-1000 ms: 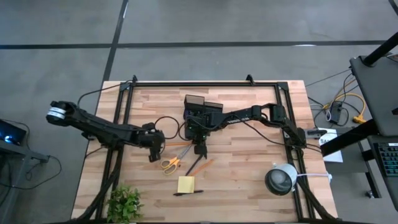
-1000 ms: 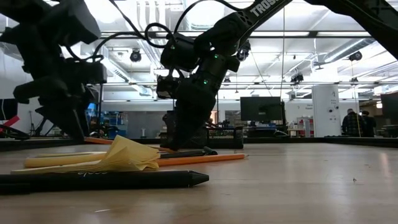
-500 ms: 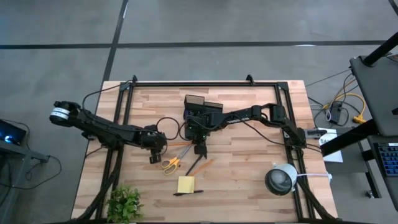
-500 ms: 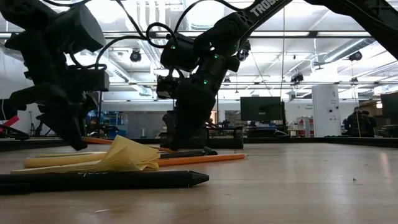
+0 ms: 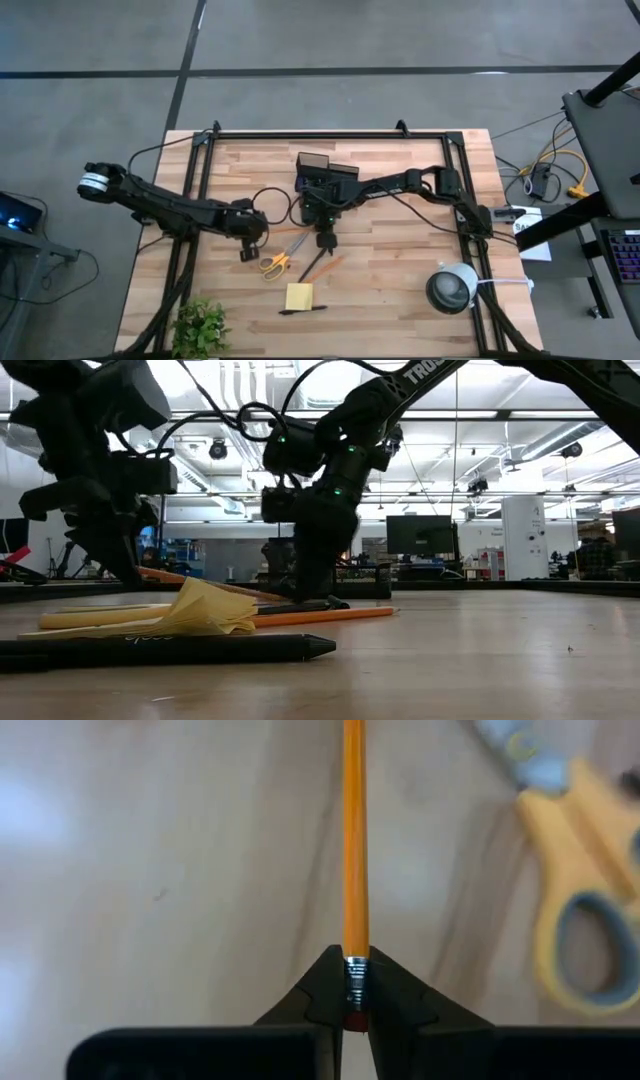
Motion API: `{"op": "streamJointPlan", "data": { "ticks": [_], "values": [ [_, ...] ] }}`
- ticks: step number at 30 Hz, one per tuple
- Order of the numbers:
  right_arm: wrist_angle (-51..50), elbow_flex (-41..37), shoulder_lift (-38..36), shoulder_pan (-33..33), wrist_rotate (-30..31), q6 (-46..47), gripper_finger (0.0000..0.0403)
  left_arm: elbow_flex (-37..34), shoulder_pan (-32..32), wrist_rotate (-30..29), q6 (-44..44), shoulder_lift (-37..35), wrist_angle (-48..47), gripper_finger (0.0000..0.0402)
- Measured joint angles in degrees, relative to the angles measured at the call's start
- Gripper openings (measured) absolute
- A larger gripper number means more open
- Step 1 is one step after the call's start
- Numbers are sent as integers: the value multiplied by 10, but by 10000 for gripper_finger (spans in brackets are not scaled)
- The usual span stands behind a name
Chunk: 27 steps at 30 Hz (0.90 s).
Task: Pick and place office supplies into organizer
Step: Put the left orange pencil into the desk organizer
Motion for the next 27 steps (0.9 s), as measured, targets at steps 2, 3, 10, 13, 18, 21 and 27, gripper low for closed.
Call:
{"op": "streamJointPlan", "data": {
  "ticks": [2, 3, 10, 13, 18, 21, 27],
  "values": [
    [-20, 0, -8, 0, 1, 0, 11, 17, 0, -13, 0, 0, -40, 9],
    [-29, 0, -13, 0, 1, 0, 11, 28, 0, -18, 0, 0, -60, 9],
    [-102, -5, -61, 7, 45, 38, 11, 158, 3, -87, 22, -1, -242, 8],
    [-96, -19, -108, 18, 84, 44, 11, 246, 4, -128, 50, 2, -319, 8],
    [-82, -75, -216, 46, 212, 62, 11, 389, 25, -197, 73, 35, -479, 7],
    [-61, -126, -293, 57, 287, 84, 11, 455, 50, -211, 108, 68, -550, 7],
    [-44, -235, -417, 62, 334, 169, 11, 568, 103, -279, 233, 174, -615, 7]
  ]
}}
